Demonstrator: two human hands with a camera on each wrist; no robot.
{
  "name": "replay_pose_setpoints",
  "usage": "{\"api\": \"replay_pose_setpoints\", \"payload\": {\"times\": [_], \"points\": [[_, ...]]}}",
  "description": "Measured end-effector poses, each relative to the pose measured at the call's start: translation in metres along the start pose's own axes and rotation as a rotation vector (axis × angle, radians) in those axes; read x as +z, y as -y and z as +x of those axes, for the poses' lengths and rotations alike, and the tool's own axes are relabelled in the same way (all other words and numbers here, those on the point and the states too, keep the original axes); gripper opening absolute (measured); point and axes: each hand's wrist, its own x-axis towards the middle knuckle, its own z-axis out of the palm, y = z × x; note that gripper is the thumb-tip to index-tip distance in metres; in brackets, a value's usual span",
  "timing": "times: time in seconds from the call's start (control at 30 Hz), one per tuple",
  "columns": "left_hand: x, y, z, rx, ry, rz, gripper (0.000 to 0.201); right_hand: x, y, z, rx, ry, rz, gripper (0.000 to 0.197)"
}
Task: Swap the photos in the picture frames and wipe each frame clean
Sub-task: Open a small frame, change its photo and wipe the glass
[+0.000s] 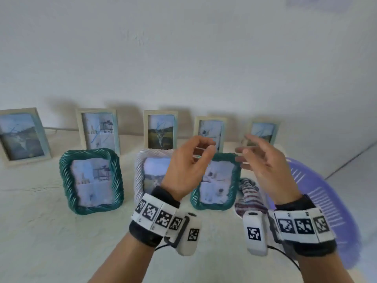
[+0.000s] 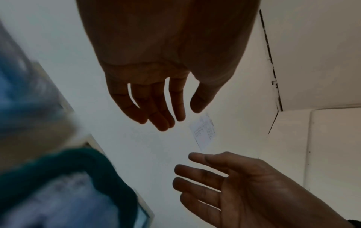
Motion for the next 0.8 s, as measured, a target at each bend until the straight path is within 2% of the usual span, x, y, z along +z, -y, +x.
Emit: {"api": "replay_pose_setpoints", "payload": {"times": [0.1, 0.23, 0.33, 0.4, 0.53, 0.63, 0.67, 0.8], "points": [[0.063, -0.001, 0.041, -0.058, 0.098, 0.023, 0.02, -0.055, -0.025, 0.031, 0.076, -0.091, 0.038, 0.032], [0.135, 0.002, 0.1, -0.28, 0.172, 0.086, 0.04, -0.111, -0.072, 0.085, 0.246, -0.1, 0.049, 0.035], [0.18, 0.018, 0.145, -0.477, 0.164, 0.103, 0.047, -0.134, -0.112, 0.128, 0.386, -0.051, -0.013, 0.046], [0.202, 0.03, 0.17, -0.589, 0.13, 0.077, 0.044, -0.142, -0.139, 0.155, 0.462, -0.036, -0.041, 0.053], [0.226, 0.039, 0.194, -0.686, 0.118, 0.312, 0.034, -0.148, -0.181, 0.191, 0.485, 0.04, -0.265, 0.062], [0.236, 0.044, 0.2, -0.609, 0.189, 0.505, 0.034, -0.144, -0.203, 0.201, 0.552, 0.057, -0.207, 0.05], [0.24, 0.047, 0.199, -0.605, 0.21, 0.524, 0.033, -0.143, -0.206, 0.203, 0.569, 0.071, -0.175, 0.043], [0.247, 0.052, 0.2, -0.656, 0.097, 0.329, 0.038, -0.142, -0.217, 0.208, 0.581, 0.056, -0.053, 0.05]]}}
